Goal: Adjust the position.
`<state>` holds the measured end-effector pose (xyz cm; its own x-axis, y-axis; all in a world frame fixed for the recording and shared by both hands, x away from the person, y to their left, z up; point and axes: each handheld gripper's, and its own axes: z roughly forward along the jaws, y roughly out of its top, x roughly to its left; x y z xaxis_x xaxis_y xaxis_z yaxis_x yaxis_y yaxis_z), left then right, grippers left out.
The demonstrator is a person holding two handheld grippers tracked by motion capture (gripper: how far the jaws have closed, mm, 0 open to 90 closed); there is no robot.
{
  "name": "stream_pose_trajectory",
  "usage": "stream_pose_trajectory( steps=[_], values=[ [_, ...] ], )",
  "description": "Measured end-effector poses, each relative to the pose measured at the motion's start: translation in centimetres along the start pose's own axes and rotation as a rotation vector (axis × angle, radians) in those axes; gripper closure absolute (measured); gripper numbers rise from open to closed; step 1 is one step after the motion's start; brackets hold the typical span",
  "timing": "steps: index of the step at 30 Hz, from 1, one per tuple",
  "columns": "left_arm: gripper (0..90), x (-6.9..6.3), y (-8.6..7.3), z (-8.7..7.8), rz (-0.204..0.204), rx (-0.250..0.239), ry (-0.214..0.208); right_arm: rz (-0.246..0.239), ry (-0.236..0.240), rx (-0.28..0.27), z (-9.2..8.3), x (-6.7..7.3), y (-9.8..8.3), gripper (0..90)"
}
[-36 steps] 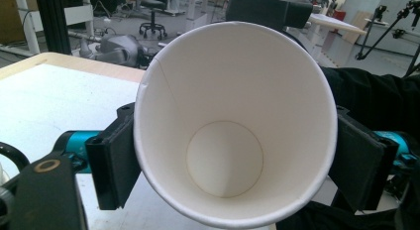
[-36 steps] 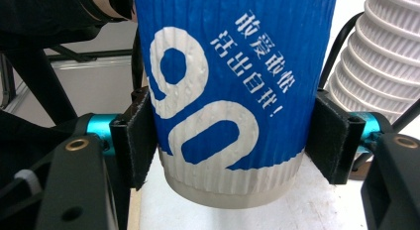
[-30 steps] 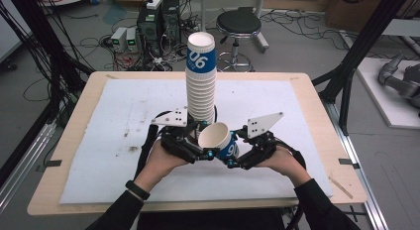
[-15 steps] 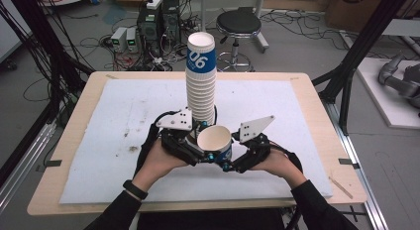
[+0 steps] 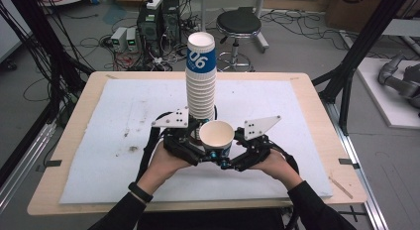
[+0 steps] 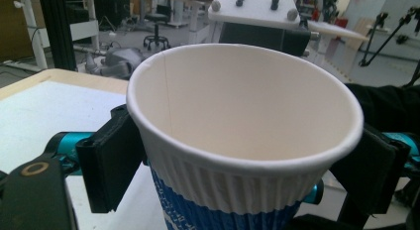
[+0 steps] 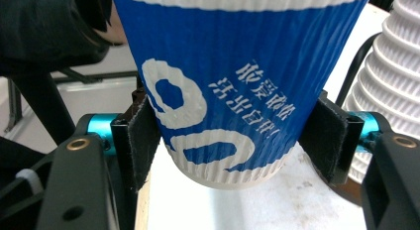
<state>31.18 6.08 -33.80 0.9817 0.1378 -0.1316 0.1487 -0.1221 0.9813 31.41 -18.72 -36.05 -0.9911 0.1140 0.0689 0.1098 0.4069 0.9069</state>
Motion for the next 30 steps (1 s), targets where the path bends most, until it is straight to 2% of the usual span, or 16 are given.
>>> stream_pose_trajectory(
  steps=[6, 12, 26, 30],
  values=[
    [16.0, -0.03, 0.10, -0.23, -0.004, -0.035, -0.014, 0.002, 0.002, -0.011, 0.23, -0.01, -0.09, 30.1],
    [19.3, -0.02, 0.07, -0.31, -0.005, -0.040, -0.013, 0.004, 0.002, -0.024, 0.31, -0.02, -0.11, 30.1],
    [21.6, 0.01, 0.08, -0.37, 0.011, -0.017, -0.008, 0.012, 0.003, -0.025, 0.48, -0.01, -0.28, 29.1],
    [21.7, -0.03, 0.17, -0.40, 0.023, 0.007, 0.014, 0.024, 0.002, -0.035, 0.51, -0.01, -0.29, 22.8]
  ],
)
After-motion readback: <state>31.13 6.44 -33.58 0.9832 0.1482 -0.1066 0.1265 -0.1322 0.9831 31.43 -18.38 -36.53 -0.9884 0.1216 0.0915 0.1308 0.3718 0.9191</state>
